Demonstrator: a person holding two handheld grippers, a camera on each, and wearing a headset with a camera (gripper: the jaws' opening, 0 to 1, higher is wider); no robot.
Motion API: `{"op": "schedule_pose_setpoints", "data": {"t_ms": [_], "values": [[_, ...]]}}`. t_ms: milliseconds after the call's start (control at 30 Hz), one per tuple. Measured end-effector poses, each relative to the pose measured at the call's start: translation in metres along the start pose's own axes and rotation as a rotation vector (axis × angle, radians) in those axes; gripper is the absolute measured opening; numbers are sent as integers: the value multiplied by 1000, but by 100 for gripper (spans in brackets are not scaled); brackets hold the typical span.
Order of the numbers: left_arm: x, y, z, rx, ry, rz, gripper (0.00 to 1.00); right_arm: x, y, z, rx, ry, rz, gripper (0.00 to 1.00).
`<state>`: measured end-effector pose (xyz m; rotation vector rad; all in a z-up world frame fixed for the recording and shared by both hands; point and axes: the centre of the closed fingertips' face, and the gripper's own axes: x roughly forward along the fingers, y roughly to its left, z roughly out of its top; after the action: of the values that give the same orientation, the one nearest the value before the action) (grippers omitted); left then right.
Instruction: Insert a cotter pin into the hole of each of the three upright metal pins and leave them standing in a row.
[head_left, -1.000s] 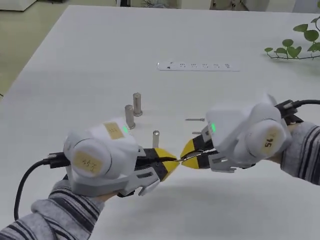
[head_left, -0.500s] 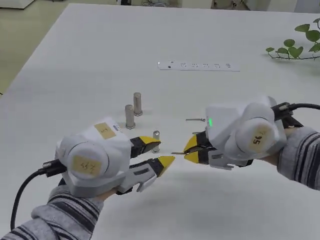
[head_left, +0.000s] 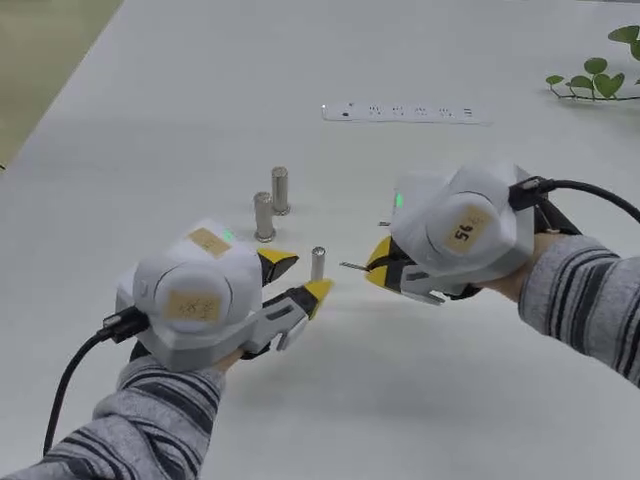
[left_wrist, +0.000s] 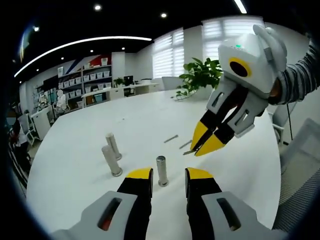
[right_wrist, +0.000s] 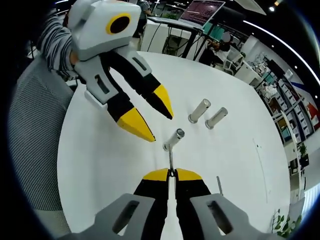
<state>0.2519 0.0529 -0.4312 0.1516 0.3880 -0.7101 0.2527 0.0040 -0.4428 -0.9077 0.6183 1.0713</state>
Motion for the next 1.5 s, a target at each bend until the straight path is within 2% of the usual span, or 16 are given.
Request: {"op": "schedule_pose_setpoints", "data": {"t_ms": [300, 433, 567, 1033, 1200, 1367, 1433, 1500], "values": [[20, 7, -11, 1, 36, 24, 20, 12, -8, -2, 87, 23, -7, 0], [29, 11, -16, -45, 49, 21, 18, 16, -8, -2, 106, 30, 1, 0], [37, 13, -18, -52, 55, 16, 17, 19, -8, -3, 112, 36, 3, 0], [44, 9, -22, -48, 56, 1, 6, 26, -8, 2, 140, 38, 20, 0], [43, 9, -22, -46, 47, 16, 5, 25, -6, 4, 137, 49, 22, 0], [44, 8, -22, -30, 43, 62, 5, 20, -2, 10, 129, 34, 28, 0], [44, 8, -22, -8, 45, 78, 5, 21, -4, 9, 110, 45, 16, 0], [44, 9, -22, -22, 46, 86, 5, 20, -5, 8, 105, 50, 10, 0]]}}
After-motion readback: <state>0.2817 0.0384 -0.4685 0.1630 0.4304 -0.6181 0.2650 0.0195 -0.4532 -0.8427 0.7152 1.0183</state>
